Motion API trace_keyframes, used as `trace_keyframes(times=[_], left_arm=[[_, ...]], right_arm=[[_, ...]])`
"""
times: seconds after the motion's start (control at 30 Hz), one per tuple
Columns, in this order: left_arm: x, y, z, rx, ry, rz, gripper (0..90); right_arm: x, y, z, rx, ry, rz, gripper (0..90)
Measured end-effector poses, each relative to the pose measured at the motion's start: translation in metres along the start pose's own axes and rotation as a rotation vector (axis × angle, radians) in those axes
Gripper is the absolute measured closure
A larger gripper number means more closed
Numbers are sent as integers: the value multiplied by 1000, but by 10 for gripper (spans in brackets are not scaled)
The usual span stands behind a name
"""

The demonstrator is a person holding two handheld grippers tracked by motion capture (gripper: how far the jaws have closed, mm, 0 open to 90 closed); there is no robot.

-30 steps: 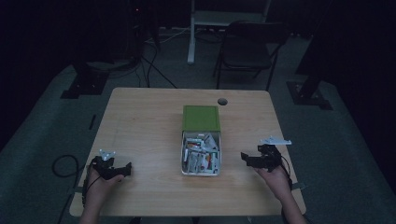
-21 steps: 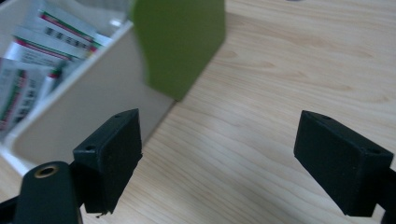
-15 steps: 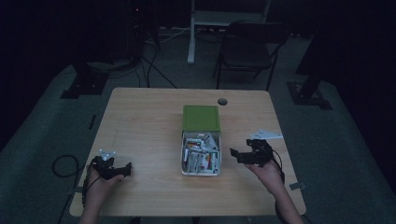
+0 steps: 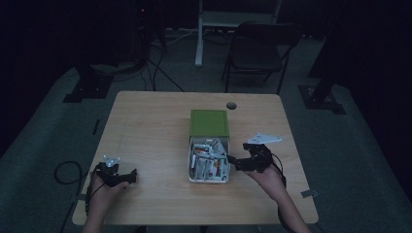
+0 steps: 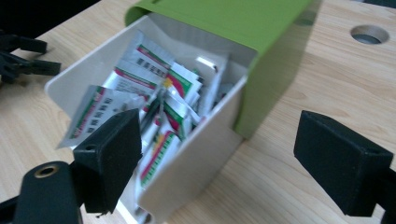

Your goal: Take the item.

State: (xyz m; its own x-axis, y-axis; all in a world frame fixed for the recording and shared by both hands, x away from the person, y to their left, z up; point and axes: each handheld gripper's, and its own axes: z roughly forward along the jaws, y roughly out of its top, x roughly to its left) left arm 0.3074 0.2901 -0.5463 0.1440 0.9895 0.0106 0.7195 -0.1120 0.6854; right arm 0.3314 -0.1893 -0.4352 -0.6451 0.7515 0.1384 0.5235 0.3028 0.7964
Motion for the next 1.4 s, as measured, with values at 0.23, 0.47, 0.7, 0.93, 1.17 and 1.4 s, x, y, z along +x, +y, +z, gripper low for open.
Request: trace_keyframes(times=[0.23,0.47,0.7,0.93,1.17,1.4], left_arm=[[0,0,0,0,0,0,8],[0,0,0,0,0,0,8],[0,0,0,-2,0,-2,8],[0,0,0,0,0,0,8],[0,0,0,0,0,0,8],[0,0,0,0,0,0,8]], right_arm=[[15,7,6,-2,41,-30,149],[31,10,15,5,83,-58,149],[45,10,27,25,122,-82,169],[58,4,40,43,152,-105,260],[67,-2,47,54,164,-128,454],[70,-7,53,51,132,-87,534]])
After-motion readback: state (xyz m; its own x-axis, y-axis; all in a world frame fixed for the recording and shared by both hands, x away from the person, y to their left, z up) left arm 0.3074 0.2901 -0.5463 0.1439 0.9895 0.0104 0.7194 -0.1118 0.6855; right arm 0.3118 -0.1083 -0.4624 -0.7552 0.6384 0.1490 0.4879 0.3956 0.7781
